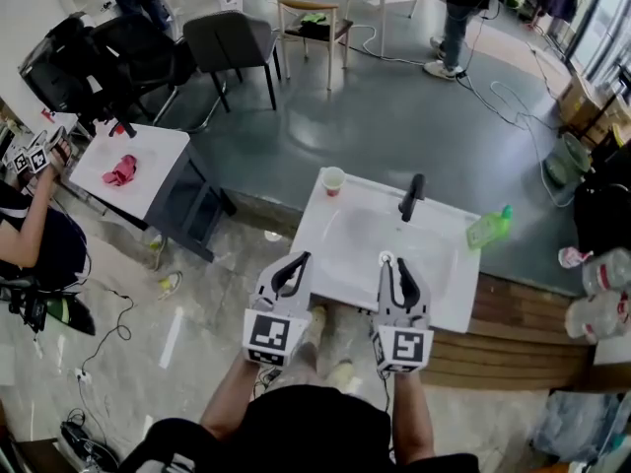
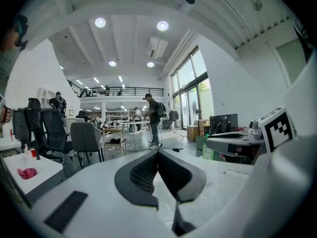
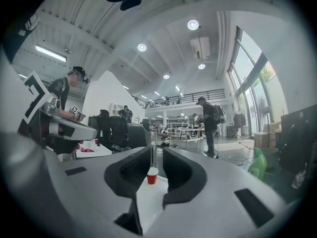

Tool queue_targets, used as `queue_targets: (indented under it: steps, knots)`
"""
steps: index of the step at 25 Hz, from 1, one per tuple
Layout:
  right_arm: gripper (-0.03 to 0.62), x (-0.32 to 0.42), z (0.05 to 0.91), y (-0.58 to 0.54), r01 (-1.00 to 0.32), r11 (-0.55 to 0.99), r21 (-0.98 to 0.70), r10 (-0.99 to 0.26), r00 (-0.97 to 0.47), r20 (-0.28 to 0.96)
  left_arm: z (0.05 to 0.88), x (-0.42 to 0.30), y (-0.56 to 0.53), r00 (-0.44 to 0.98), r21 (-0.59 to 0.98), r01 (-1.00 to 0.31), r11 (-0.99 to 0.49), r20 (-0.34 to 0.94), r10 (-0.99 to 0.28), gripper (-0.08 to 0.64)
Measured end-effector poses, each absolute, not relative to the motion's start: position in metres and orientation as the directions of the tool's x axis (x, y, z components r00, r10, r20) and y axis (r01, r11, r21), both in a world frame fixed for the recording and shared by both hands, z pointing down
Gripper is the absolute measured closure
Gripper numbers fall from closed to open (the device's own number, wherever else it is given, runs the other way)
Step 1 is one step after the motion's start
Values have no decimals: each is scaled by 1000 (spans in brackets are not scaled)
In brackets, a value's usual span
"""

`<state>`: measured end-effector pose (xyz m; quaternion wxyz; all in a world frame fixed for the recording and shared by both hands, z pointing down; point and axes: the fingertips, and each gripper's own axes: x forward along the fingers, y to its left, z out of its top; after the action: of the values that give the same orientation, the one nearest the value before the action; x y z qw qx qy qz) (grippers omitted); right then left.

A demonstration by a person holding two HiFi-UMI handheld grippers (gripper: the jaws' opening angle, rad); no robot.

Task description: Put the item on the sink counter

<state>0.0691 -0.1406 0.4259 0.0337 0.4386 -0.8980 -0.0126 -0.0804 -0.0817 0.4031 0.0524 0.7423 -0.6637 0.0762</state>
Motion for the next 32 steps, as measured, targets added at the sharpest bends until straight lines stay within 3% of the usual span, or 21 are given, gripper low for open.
queue_targets:
  steps: [22,32]
  knots:
    - [581,203,407,-50,-894,444,51,-896,-444,18,384,39,-18,273,-50,-958,-283,148,-951,558]
    - [592,230,412,-36,-905,424,47,-906,-424,10,390,58,-10,295,-45,-951,-306,160,-942,558]
